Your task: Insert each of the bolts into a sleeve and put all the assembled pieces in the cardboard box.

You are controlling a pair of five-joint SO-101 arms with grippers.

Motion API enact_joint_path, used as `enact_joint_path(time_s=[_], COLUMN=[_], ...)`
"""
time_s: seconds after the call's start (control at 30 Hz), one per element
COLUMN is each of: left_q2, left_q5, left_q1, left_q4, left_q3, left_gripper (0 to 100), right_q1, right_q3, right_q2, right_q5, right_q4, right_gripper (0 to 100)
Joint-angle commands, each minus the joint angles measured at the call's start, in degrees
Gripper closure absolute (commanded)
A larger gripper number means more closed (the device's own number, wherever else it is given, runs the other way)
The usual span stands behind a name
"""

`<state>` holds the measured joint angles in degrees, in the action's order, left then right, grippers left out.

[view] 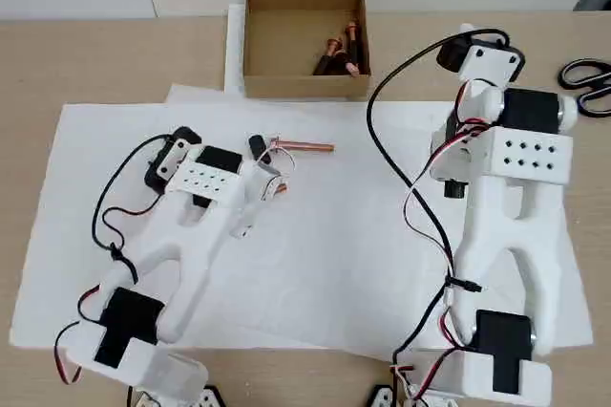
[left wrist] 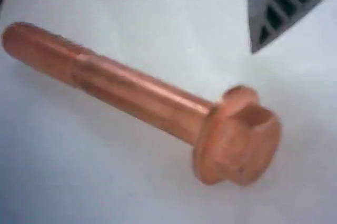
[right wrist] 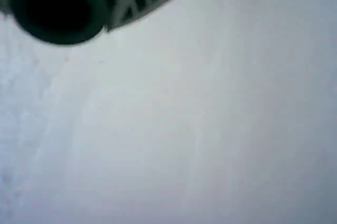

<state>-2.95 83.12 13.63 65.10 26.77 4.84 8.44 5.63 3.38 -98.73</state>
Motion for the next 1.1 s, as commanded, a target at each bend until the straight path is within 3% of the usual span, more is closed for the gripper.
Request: enact_joint_path(time_s=[0.0,0.33,0.6,0.73,0.87,1.07], left_q2=[0.2,0.2,0.2,-1.1,-3.8,-3.9], left_q5=[2.5,2.8,2.5,2.4,-1.9,-10.5], left_q1=[-0.6,-2.8,-2.9,-2.8,-2.7,-2.5], left_q4=[-4.8,-6.5,-7.8,-10.8,-12.7,-6.0], left_q3=[2.3,3.3,3.4,4.0,3.4,-2.2], left_gripper=[70,71,90,91,91,91], right_q1=[-0.3,-0.3,-0.3,-0.3,-0.3,-0.2], right_q3=[0.3,0.3,0.3,0.3,0.3,0.3], right_q2=[2.9,2.9,2.9,2.9,2.9,2.9], right_q5=[-0.5,-0.5,-0.5,-0.5,-0.5,-0.5], right_q4=[-0.6,-0.6,-0.6,-0.6,-0.6,-0.6], right_gripper=[99.5,99.5,99.5,99.5,99.5,99.5])
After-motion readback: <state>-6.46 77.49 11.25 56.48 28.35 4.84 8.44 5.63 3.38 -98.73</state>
